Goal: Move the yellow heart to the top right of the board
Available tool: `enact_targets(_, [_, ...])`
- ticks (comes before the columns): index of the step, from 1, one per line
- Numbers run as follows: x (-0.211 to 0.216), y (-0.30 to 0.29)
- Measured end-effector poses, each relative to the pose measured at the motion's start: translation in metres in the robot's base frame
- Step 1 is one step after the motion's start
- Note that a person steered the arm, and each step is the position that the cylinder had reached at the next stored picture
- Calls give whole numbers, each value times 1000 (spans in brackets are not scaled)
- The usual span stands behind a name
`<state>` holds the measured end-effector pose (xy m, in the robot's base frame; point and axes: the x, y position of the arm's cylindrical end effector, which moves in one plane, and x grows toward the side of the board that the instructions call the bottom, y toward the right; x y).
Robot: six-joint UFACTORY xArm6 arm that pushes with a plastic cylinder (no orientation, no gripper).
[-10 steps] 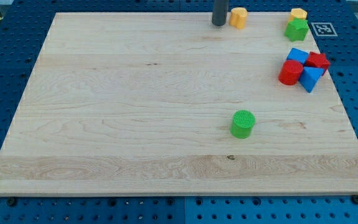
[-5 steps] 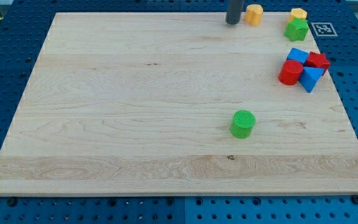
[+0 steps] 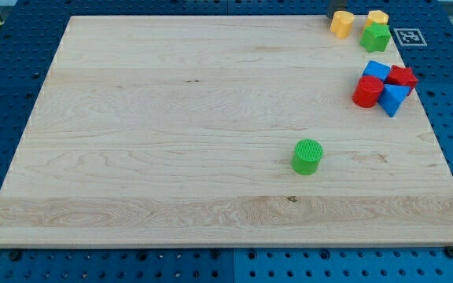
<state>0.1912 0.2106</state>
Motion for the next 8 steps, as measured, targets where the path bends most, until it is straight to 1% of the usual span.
enact_targets(1, [0,-5])
enact_targets(2, [0,-37])
enact_targets(3, [2,-57])
enact_targets(5, [42,-41])
enact_targets(8, [44,5])
